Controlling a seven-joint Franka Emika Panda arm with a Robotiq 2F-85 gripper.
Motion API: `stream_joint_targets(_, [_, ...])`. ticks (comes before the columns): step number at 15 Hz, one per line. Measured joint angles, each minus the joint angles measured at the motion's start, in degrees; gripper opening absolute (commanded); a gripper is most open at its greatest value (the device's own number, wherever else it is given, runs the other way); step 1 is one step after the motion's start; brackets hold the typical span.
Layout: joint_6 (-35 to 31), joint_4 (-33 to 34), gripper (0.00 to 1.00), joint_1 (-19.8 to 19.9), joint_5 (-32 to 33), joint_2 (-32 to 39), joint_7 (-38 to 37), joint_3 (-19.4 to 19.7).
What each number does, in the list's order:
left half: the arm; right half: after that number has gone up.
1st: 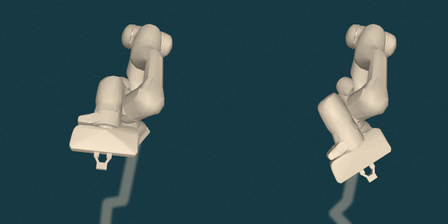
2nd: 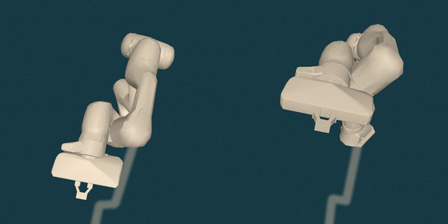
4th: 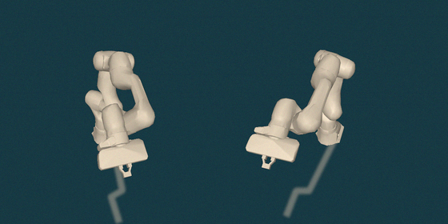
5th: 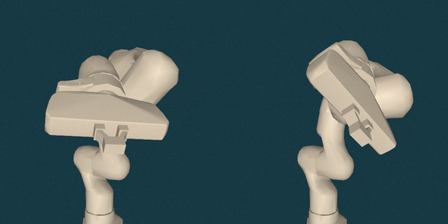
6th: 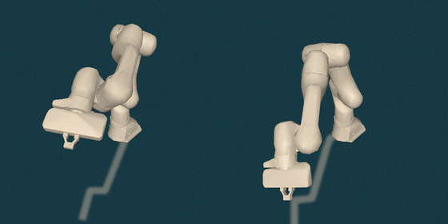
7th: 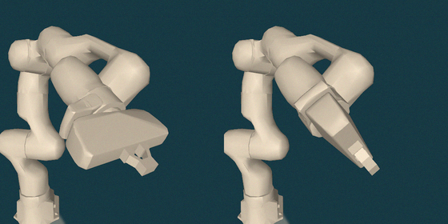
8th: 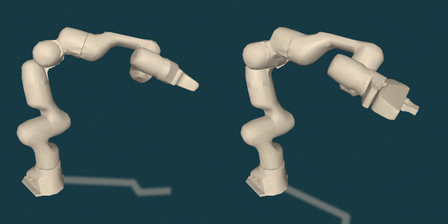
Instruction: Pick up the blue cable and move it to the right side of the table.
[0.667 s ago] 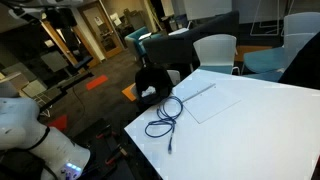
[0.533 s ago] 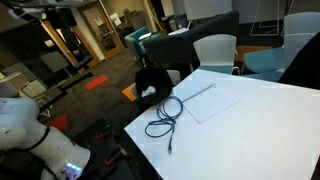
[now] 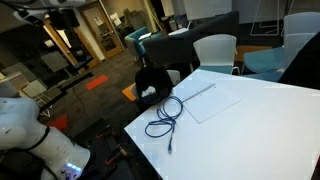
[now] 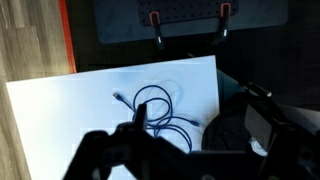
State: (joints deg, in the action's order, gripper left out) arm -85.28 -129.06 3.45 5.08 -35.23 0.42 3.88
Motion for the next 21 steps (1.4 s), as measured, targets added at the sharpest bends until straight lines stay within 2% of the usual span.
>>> stream_joint_targets(4, [-9.4, -4.14, 1.0, 0.1, 0.0, 3.15, -1.83, 0.18])
stream_joint_targets(10, [-31.37, -14.16, 1.0, 1.51, -0.36, 12.85, -11.96, 0.07])
stream_joint_targets(13, [-32.92, -15.7, 1.0, 1.41, -3.38, 19.08, -12.4, 0.01])
stream_joint_targets(18, [-33.02, -15.47, 1.0, 1.54, -3.11, 18.52, -12.94, -0.01])
stream_joint_targets(21, [-35.16, -15.81, 1.0, 2.2, -3.12, 19.9, -19.43, -0.32])
